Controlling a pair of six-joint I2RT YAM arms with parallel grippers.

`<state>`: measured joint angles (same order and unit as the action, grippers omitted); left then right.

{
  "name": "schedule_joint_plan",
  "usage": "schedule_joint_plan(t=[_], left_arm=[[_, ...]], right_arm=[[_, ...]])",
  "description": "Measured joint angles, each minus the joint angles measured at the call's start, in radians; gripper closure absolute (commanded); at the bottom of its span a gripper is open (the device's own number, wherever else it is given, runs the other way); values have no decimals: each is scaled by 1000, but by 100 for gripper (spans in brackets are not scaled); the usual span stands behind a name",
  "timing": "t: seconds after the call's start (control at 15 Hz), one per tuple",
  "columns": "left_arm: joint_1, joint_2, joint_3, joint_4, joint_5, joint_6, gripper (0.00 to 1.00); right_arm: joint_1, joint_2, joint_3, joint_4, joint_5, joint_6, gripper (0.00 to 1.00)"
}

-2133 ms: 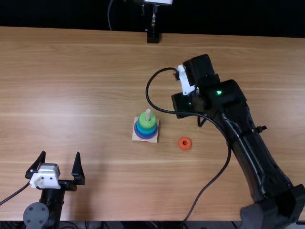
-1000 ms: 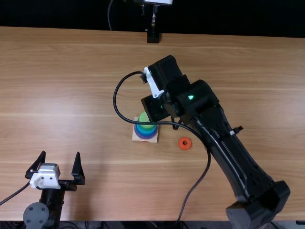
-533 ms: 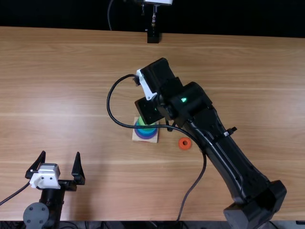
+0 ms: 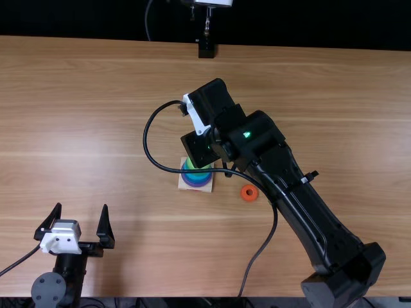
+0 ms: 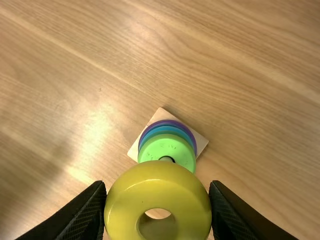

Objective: Build the Hanoi tower: stack the rings onto the peg from bottom to top in this color order: purple, dark blue, light blue, dark green, light green, yellow, orange.

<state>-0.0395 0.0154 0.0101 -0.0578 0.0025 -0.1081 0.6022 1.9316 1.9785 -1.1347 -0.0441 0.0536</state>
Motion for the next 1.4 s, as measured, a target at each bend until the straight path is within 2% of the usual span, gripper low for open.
schedule_joint_plan(t=[0.6,0.67,0.73,0.8,0.87,1.0,1.07,1.2,1.4], left_arm=[[0,0,0,0,0,0,0],[0,0,0,0,0,0,0],[0,0,0,0,0,0,0],[0,0,0,0,0,0,0],[0,0,0,0,0,0,0],[0,0,0,0,0,0,0],[0,0,0,0,0,0,0],[0,0,0,0,0,0,0],[0,0,0,0,0,0,0]], right_arm=[[0,88,0,-2,0,0,100],[0,88,0,-2,0,1,73],[0,88,0,-2,0,1,37],[0,88,0,-2,0,0,17],[0,88,0,2,1,0,6],[0,88,0,19,1,1,5],[0,88,0,62,1,1,0],[0,88,0,121,1,1,0],[0,88,0,125,3,-3,0]])
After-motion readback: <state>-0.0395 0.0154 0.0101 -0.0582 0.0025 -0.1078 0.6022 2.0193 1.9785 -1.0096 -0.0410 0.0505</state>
